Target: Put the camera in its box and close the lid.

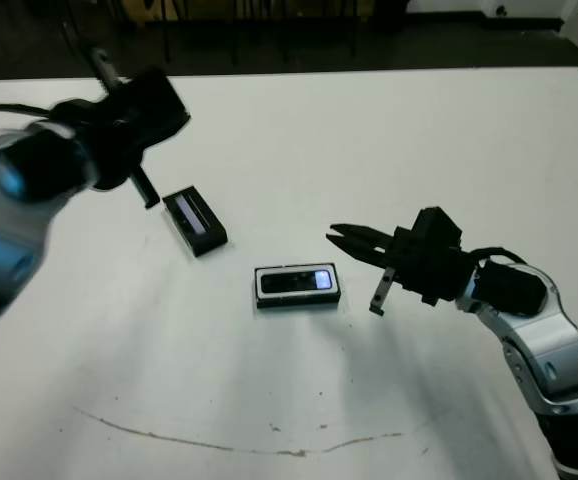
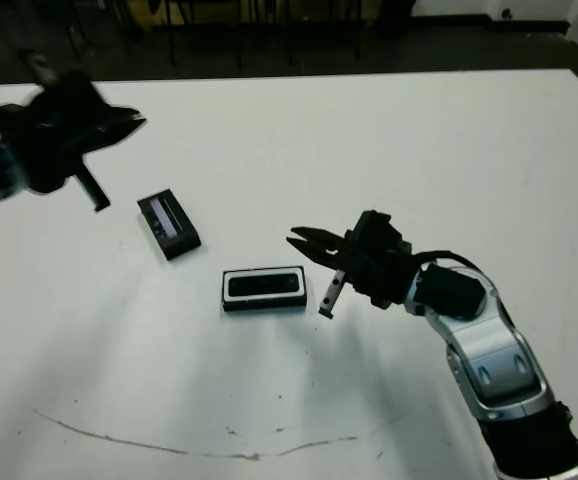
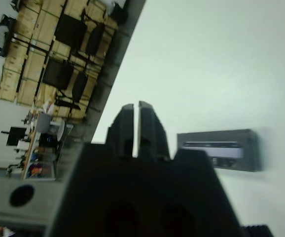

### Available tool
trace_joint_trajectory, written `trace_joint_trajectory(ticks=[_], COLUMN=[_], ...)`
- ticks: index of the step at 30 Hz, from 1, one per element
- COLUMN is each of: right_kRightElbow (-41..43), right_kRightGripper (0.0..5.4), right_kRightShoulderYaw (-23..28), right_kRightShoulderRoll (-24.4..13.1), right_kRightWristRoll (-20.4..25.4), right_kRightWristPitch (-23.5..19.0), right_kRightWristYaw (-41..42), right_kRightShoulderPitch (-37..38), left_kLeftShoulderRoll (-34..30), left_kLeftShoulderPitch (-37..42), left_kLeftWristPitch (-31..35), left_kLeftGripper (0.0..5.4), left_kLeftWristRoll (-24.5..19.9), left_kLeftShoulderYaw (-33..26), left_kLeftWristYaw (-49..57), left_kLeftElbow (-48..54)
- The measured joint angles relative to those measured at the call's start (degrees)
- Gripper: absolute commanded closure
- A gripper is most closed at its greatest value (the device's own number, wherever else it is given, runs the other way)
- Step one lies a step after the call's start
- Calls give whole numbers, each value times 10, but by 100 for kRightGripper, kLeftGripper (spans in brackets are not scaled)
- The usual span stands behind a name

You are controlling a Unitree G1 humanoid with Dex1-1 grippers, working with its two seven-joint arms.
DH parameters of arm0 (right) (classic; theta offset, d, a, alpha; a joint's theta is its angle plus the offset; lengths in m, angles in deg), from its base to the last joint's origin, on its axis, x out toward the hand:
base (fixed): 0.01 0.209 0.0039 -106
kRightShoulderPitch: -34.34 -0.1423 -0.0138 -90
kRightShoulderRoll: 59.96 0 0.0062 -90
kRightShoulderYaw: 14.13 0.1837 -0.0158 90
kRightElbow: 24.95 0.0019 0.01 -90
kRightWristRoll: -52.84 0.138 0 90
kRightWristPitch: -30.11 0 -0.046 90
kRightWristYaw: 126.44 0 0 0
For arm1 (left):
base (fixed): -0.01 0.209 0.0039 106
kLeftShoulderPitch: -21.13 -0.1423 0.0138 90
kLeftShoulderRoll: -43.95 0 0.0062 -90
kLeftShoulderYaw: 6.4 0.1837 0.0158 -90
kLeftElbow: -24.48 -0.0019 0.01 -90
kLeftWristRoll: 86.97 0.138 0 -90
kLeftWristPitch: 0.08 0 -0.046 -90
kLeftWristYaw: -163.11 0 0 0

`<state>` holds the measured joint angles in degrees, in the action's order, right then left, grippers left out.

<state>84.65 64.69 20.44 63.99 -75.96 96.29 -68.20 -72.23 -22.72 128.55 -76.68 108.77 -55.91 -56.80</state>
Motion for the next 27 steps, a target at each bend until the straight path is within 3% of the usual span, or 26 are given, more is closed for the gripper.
trace_joint_trajectory(ticks=[7, 14, 21, 27], right_kRightElbow=[-2, -2, -10, -7], right_kRightGripper=[538, 538, 538, 538], right_kRightShoulderYaw=[-1, -3, -3, -6], right_kRightShoulderRoll=[3, 9, 22, 20], right_kRightWristRoll=[3, 4, 10, 6], right_kRightWristPitch=[-3, 4, 36, 36], right_kRightWristYaw=[0, 0, 0, -1], right_kRightShoulderPitch=[2, 13, 21, 23], left_kLeftShoulderRoll=[90, 152, 167, 165], left_kLeftShoulderPitch=[95, 106, 117, 117], left_kLeftWristPitch=[-39, -71, -94, -108], left_kLeftGripper=[540, 540, 540, 540], left_kLeftWristRoll=[89, 142, 155, 154], left_kLeftShoulderYaw=[108, 135, 146, 134], left_kLeftWristYaw=[-69, -94, -170, -207], left_kLeftElbow=[-190, -271, -278, -278])
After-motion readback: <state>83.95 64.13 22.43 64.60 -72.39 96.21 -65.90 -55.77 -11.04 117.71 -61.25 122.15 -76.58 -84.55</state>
